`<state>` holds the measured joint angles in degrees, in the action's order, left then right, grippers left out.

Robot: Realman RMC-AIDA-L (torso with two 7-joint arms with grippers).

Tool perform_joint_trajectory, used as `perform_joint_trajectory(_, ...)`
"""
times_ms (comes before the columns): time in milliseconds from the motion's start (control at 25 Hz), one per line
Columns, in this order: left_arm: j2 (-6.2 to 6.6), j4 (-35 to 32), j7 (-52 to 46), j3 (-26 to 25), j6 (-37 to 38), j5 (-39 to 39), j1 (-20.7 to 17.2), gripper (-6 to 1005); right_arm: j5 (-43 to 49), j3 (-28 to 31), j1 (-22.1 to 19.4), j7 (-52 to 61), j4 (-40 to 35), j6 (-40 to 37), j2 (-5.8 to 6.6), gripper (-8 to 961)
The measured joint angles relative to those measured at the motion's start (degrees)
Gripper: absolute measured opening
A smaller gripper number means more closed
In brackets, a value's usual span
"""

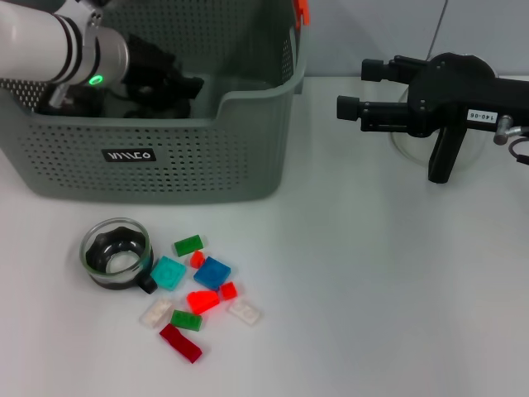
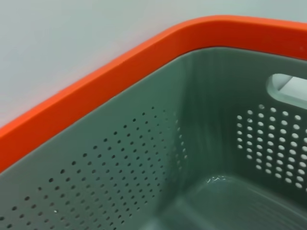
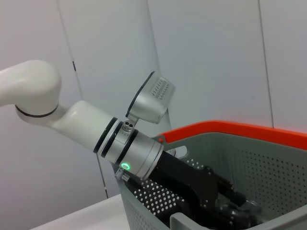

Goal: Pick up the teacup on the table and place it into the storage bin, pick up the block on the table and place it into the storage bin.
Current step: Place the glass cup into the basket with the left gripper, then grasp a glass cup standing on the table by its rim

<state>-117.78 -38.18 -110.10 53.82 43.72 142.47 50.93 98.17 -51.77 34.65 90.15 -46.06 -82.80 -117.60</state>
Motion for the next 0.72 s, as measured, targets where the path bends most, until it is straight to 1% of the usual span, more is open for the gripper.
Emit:
perform_joint_trajectory(120, -0.14, -3.8, -1.0, -0.3, 0.6, -0.2, -1.5, 507, 0.0, 0.0, 0.0, 0.0, 0.0, 0.0, 0.0, 917)
perform_joint_trajectory(200, -0.28, -7.5, -2.9, -0.4, 1.9, -0.4, -2.8, 556, 0.0, 0.0, 0.0, 0.0, 0.0, 0.0, 0.0, 917)
perform_joint_trajectory(280, -0.23, -10.9, -5.4, -0.7, 4.4, -0.5, -3.7, 651, 0.0, 0.0, 0.0, 0.0, 0.0, 0.0, 0.01, 917)
perform_joint_trajectory(400, 0.16, -16.2, -8.9, -1.4, 9.0, -0.5, -4.5, 748, 0.0, 0.0, 0.0, -0.1, 0.0, 0.0, 0.06, 916)
perform_joint_trajectory(440, 0.16, -16.2, -8.9, -1.4, 9.0, -0.5, -4.5, 781, 0.0, 0.0, 0.0, -0.1, 0.0, 0.0, 0.07, 916)
perform_joint_trajectory(480, 0.26, -22.5, -12.4, -2.7, 15.2, -0.5, -5.1, 813, 0.0, 0.0, 0.0, -0.2, 0.0, -0.1, 0.11, 916)
perform_joint_trajectory(560, 0.24, -24.5, -13.4, -3.2, 16.8, -0.5, -5.3, 813, 0.0, 0.0, 0.0, -0.2, 0.0, -0.1, 0.13, 916)
perform_joint_trajectory(680, 0.01, -30.5, -15.8, -5.3, 22.5, -0.5, -5.9, 812, 0.0, 0.0, 0.0, -0.2, 0.0, -0.2, 0.26, 917)
perform_joint_trajectory(720, -0.04, -33.1, -16.4, -6.4, 26.0, -0.7, -6.0, 812, 0.0, 0.0, 0.0, -0.2, -0.1, -0.2, 0.31, 917)
